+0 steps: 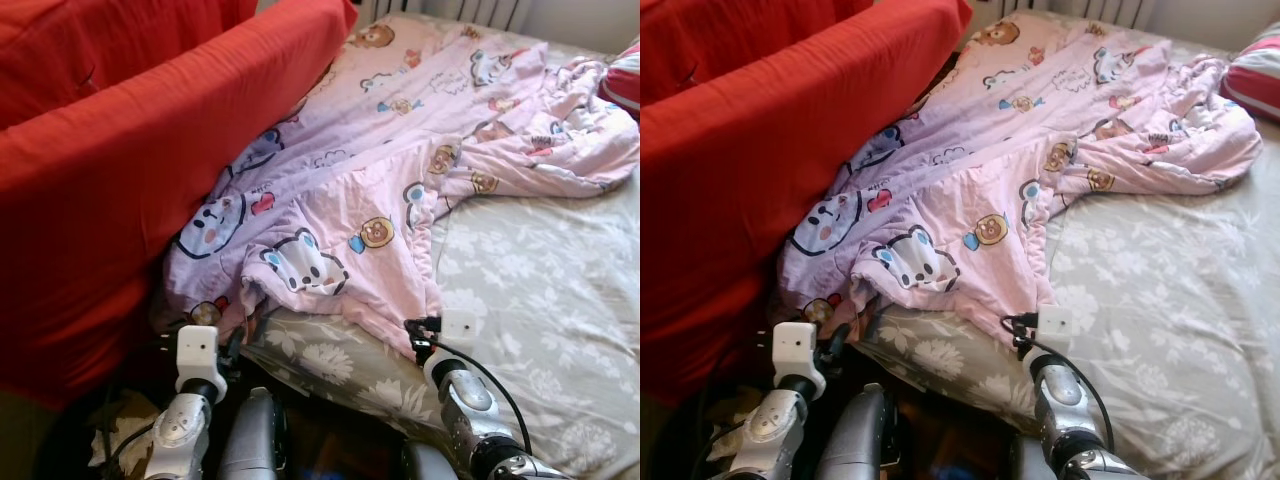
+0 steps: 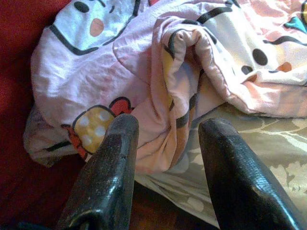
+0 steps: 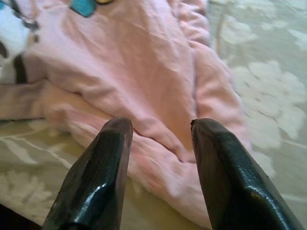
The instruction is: Clean up the room
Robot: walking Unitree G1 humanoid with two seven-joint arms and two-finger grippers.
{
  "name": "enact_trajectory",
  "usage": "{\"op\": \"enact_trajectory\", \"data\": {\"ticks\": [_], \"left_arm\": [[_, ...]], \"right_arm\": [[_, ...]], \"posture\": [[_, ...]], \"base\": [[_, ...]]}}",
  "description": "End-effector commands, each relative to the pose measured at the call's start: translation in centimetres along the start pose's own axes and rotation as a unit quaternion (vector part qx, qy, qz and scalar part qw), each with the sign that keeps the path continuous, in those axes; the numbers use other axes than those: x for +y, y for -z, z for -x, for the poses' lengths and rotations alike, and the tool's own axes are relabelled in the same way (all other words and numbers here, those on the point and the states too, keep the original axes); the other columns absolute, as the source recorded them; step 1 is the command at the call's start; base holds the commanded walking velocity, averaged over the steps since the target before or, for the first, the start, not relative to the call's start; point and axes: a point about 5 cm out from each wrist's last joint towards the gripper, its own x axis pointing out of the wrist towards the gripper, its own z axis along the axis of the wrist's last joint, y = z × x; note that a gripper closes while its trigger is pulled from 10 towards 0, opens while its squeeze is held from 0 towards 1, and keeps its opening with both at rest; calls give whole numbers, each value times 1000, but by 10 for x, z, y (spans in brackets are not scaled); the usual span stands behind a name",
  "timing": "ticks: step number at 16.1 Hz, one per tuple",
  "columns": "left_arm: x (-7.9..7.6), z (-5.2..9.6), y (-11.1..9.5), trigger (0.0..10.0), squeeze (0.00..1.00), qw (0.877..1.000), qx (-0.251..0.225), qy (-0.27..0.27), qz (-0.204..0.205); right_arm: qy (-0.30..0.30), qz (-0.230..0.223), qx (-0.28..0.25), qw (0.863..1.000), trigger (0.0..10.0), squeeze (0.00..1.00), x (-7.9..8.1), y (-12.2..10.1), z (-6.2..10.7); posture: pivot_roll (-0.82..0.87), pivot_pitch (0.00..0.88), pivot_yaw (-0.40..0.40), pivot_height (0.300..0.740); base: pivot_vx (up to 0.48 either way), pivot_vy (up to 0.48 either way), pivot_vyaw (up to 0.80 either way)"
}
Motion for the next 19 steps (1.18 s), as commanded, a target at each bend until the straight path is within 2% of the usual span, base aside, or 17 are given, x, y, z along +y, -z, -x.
{"op": "enact_trajectory", "data": {"ticks": [1,5,17,19], "left_arm": [[-2,6,9,10000,0,1000,21,1,4],[0,6,9,10000,0,1000,22,0,1],[4,10,10,10000,0,1000,24,3,-7],[4,11,11,10000,0,1000,26,1,-9]], "right_arm": [[15,-2,16,1000,10000,0,-8,11,6],[18,0,26,1000,10000,0,-9,18,8],[22,-4,25,999,10000,0,-7,19,9],[21,-3,27,999,10000,0,-7,21,10]], "posture": [[134,238,6,641],[138,236,9,641],[147,256,15,641],[148,259,15,641]], "base": [[0,0,0],[0,0,0],[288,0,0],[0,0,0]]}}
